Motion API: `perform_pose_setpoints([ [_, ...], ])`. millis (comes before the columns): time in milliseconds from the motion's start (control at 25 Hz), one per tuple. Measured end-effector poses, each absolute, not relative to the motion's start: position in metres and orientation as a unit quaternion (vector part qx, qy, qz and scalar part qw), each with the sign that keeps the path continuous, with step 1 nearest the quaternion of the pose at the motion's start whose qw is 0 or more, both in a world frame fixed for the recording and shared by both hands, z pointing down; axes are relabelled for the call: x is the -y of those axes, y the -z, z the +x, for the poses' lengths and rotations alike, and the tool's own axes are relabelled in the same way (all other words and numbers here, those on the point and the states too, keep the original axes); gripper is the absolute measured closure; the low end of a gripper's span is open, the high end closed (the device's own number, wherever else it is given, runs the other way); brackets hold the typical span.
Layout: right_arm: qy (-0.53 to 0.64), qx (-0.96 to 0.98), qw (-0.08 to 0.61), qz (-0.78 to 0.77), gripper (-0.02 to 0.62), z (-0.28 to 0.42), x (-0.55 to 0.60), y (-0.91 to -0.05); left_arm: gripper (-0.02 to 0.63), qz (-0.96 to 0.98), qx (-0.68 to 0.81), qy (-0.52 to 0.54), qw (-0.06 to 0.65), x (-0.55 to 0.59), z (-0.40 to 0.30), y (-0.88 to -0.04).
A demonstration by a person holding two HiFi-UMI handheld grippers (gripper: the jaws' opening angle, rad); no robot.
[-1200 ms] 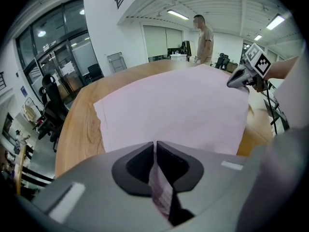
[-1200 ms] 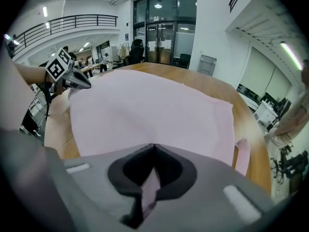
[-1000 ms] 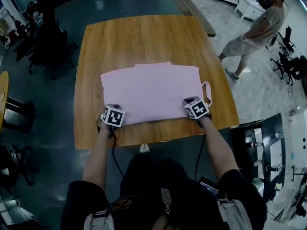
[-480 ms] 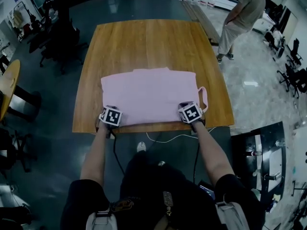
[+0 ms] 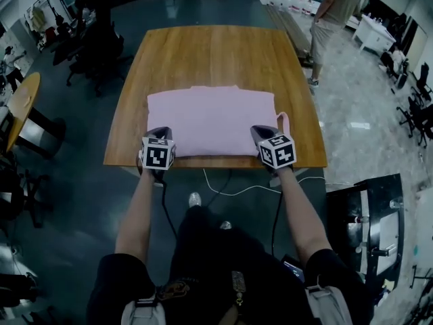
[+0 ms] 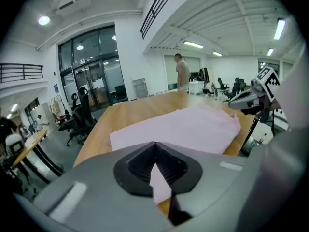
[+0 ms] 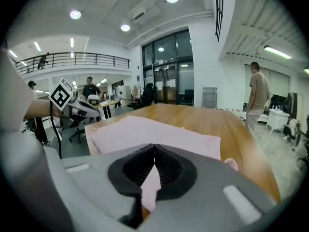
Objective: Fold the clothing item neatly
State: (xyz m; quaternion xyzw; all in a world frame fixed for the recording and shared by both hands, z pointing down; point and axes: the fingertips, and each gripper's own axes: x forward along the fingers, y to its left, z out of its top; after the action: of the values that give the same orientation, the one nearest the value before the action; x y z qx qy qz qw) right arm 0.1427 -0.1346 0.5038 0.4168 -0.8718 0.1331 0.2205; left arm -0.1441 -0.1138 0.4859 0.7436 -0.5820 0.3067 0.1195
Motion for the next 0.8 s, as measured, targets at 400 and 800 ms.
perform_pose_setpoints([
  [400,-0.103,0.908,0.084,0.398,0.594,0.104,0.099,-0.396,0.600,0.836,0.514,-0.162,0.104,0.089,-0.060,-0.379],
  [800,-0.096,0.924,0.025,0.370,0.594,0.044,0.065,-0.332,0.598,0.871,0.464,-0.133,0.090,0.069,-0.044,-0.347],
])
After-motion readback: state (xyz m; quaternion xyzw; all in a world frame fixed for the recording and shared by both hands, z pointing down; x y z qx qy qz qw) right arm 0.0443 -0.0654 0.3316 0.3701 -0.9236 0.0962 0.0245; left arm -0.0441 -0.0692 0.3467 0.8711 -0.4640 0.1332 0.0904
